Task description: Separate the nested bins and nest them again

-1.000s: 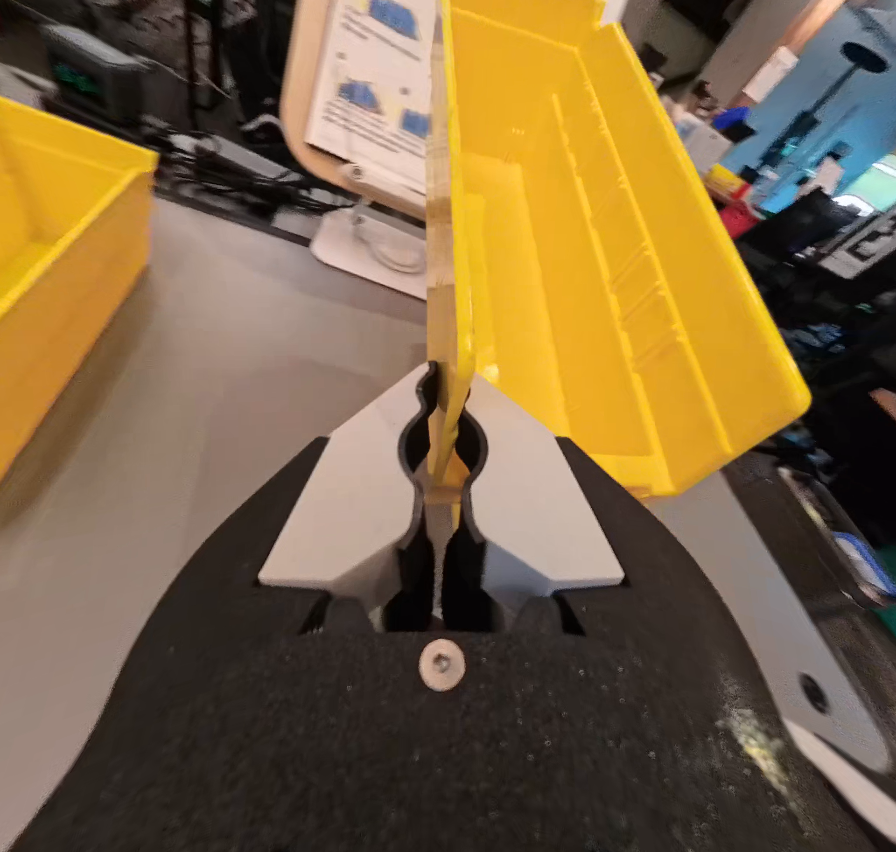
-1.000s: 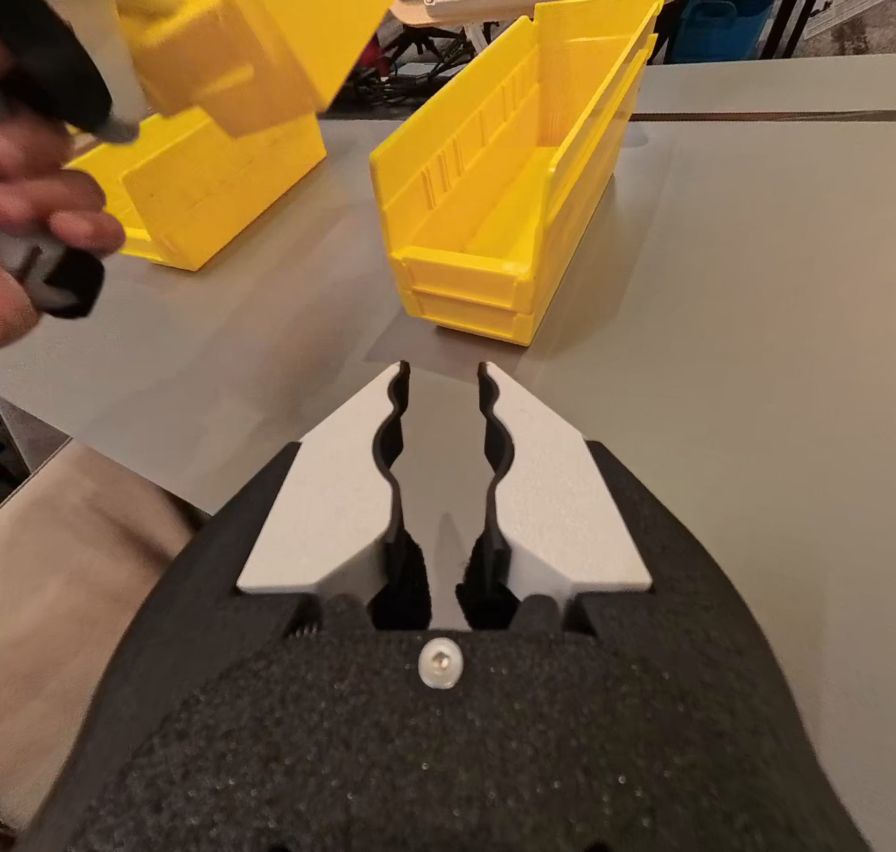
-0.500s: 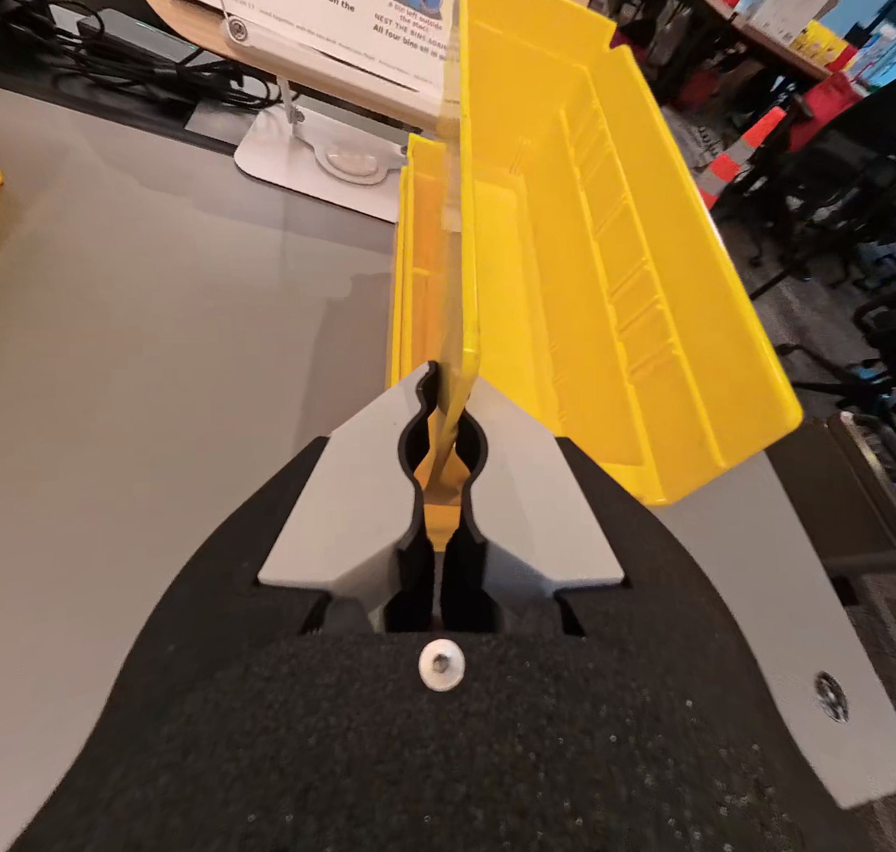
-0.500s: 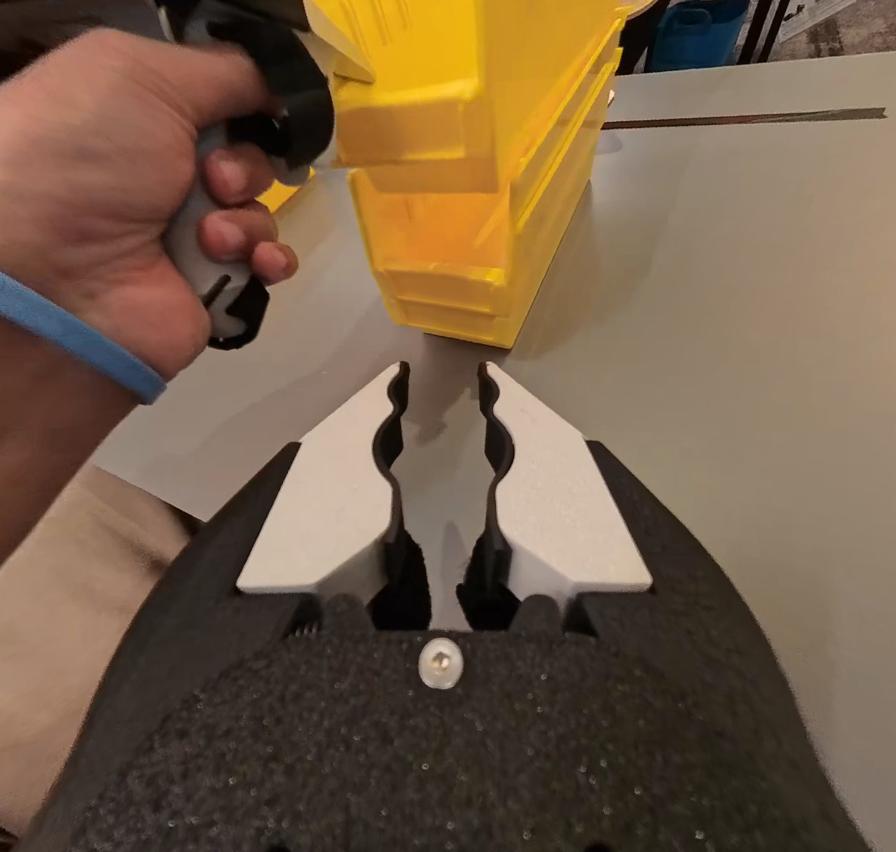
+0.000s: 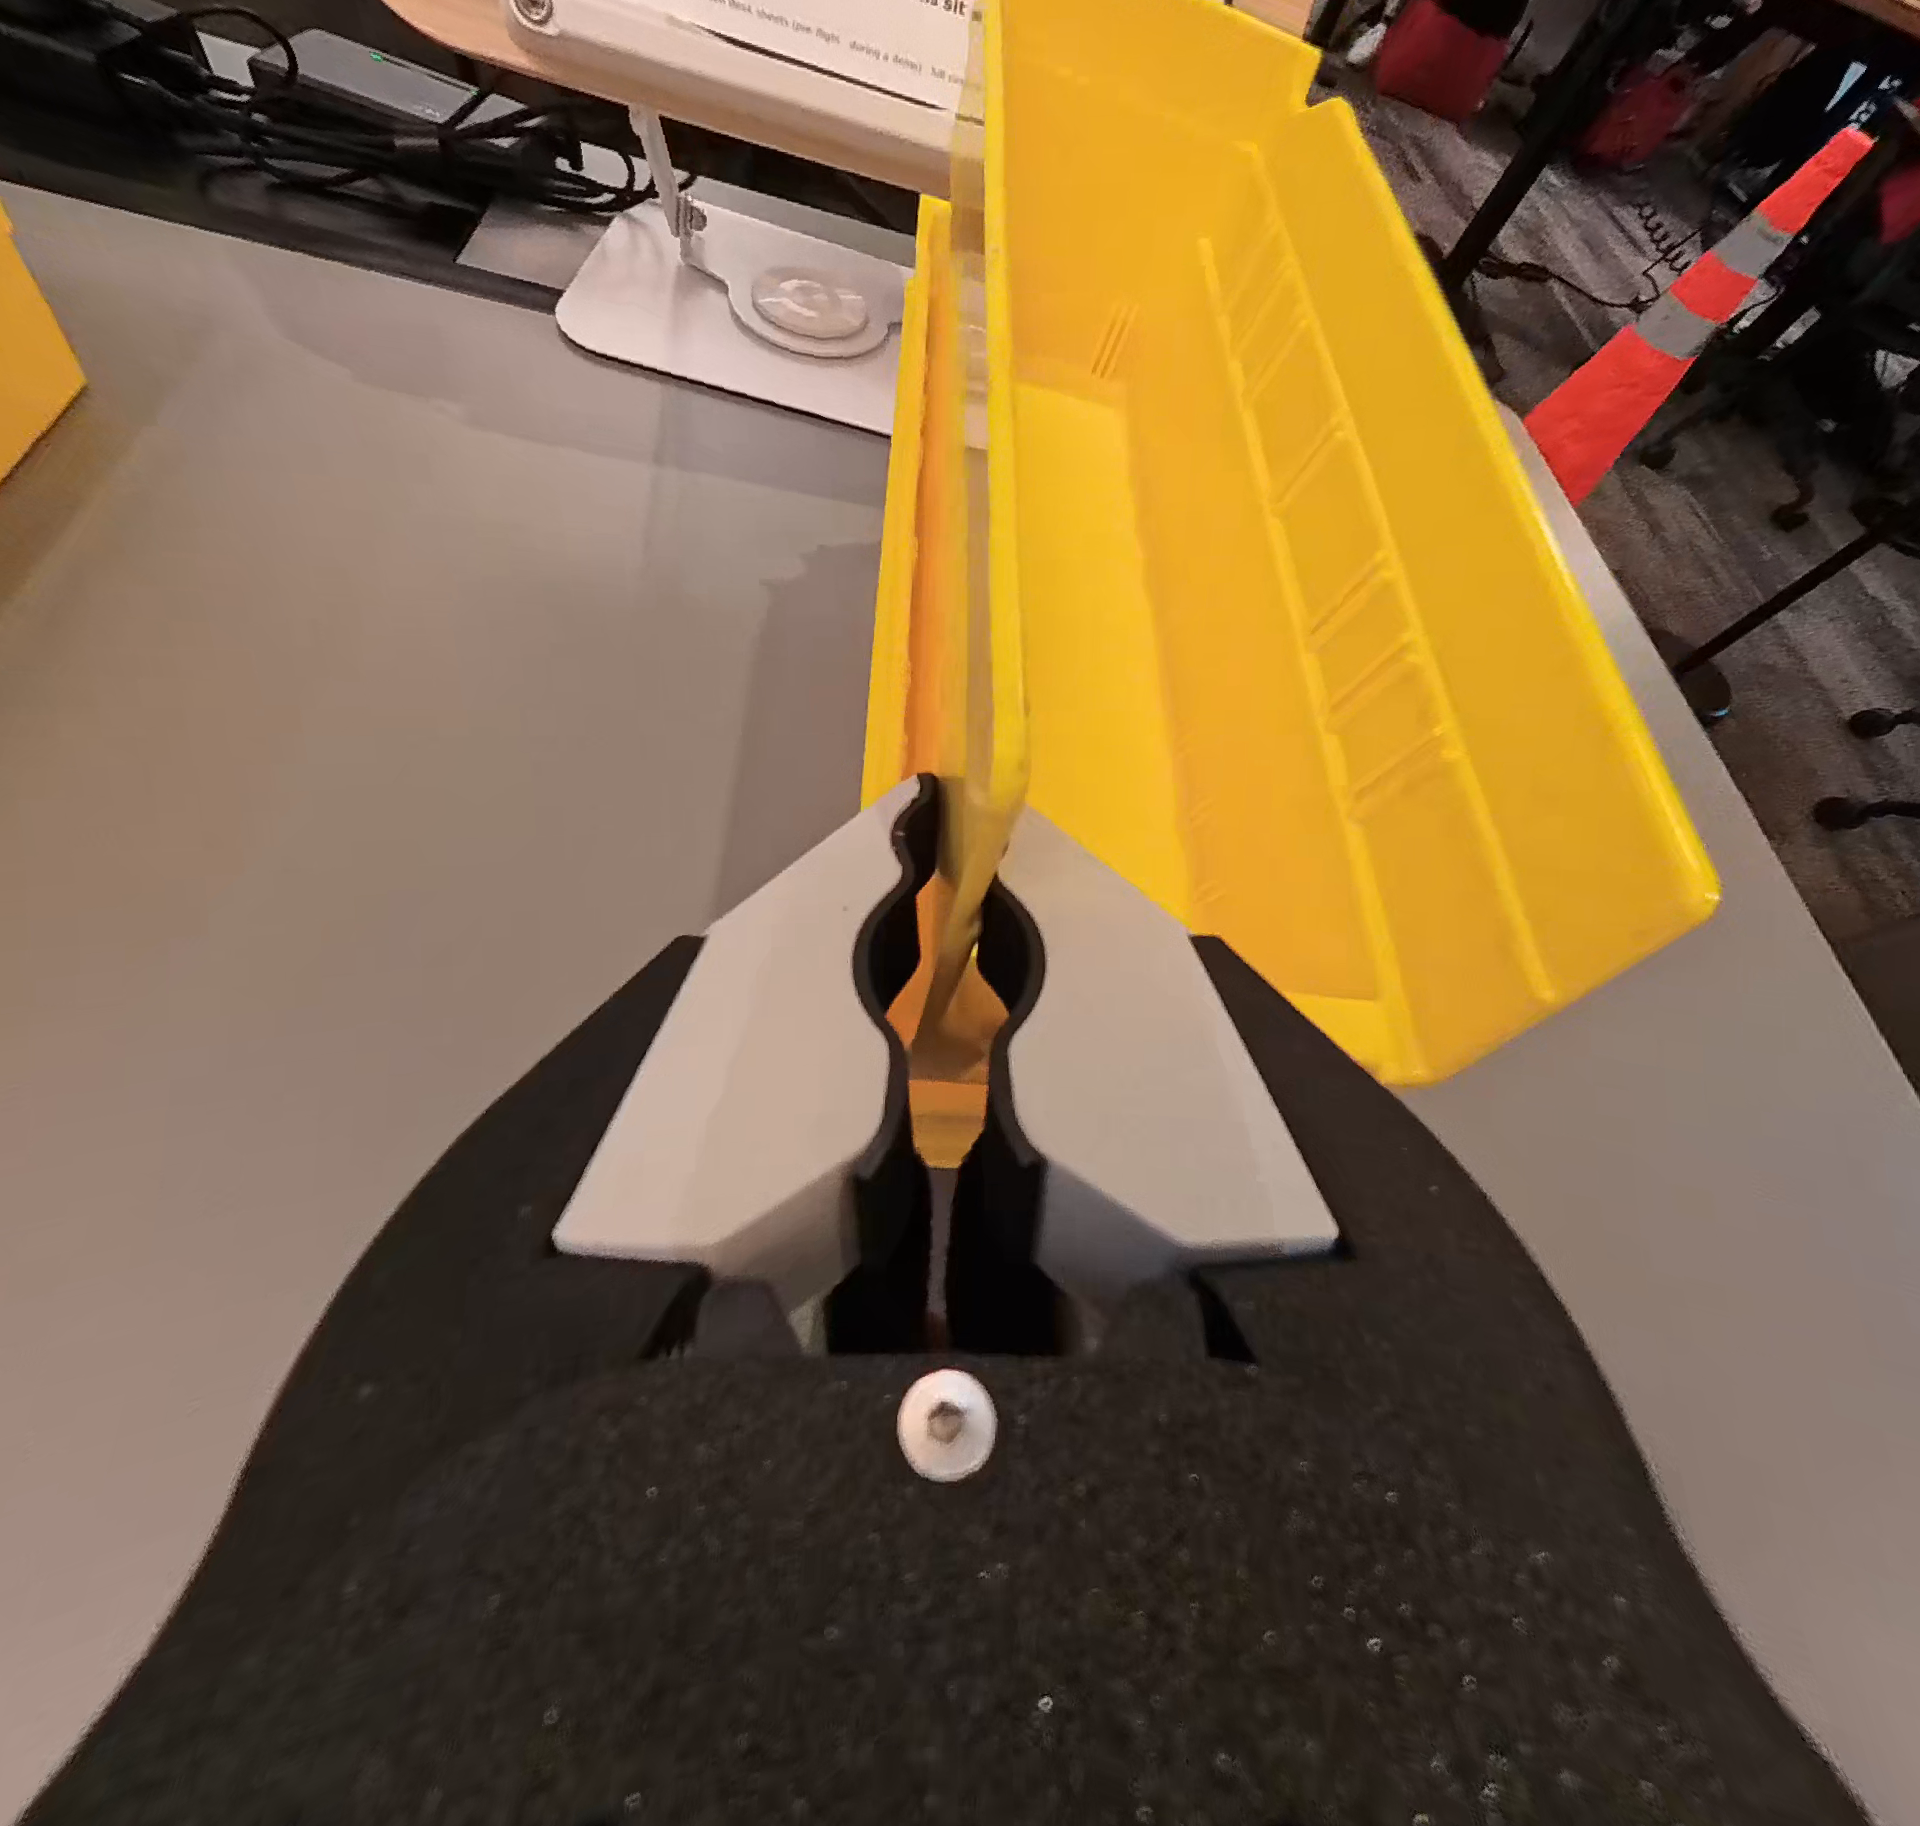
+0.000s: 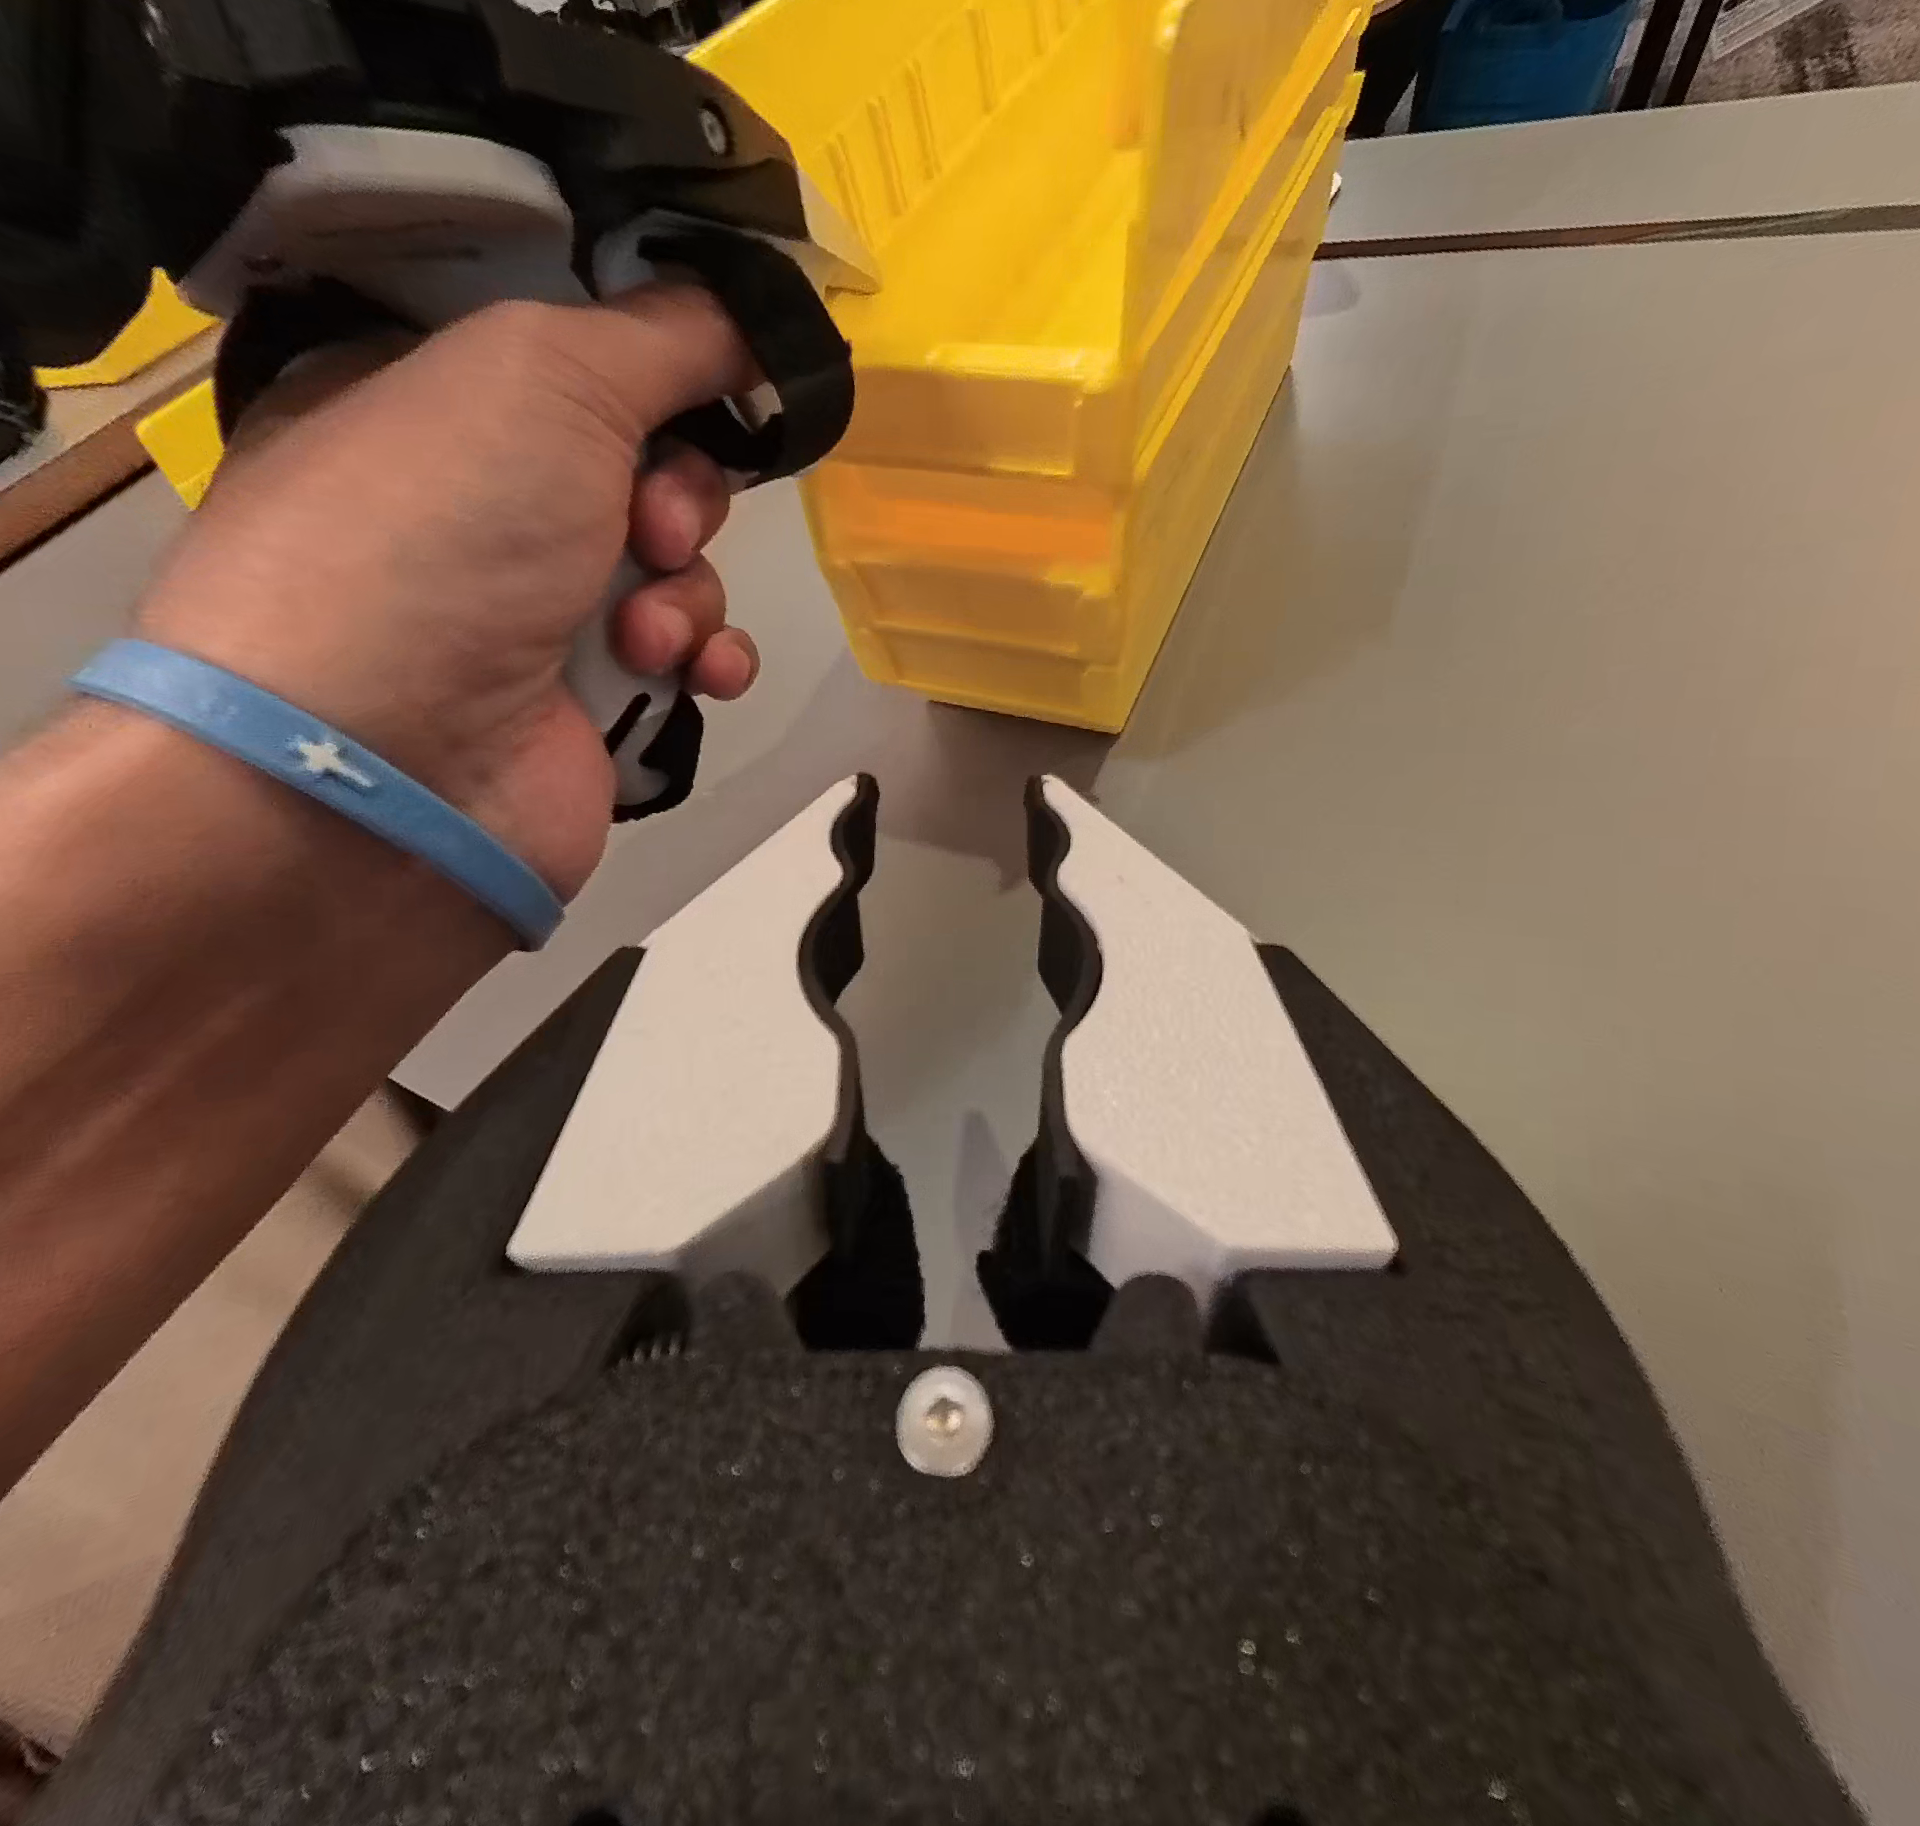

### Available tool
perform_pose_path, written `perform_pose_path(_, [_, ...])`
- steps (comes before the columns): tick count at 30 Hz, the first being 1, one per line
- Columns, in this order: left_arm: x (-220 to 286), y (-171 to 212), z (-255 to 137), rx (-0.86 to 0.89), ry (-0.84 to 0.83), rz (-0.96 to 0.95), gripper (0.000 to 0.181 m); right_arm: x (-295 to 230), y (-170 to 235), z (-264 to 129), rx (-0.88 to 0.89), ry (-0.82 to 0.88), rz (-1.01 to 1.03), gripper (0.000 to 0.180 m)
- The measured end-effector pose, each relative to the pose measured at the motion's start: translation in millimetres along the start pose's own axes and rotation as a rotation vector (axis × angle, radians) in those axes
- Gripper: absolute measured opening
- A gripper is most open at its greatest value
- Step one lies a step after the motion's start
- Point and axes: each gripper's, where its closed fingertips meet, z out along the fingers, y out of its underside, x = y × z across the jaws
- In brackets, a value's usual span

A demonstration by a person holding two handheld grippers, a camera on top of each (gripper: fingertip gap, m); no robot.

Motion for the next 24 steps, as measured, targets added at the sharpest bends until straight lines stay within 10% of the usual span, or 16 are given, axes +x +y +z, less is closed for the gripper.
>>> perform_pose_path(24, [-9.1,-9.9,-14.2,0.101,0.025,0.131,0.0,-2.6,3.6,1.9,-0.019,-0.01,-0.005,0.028])
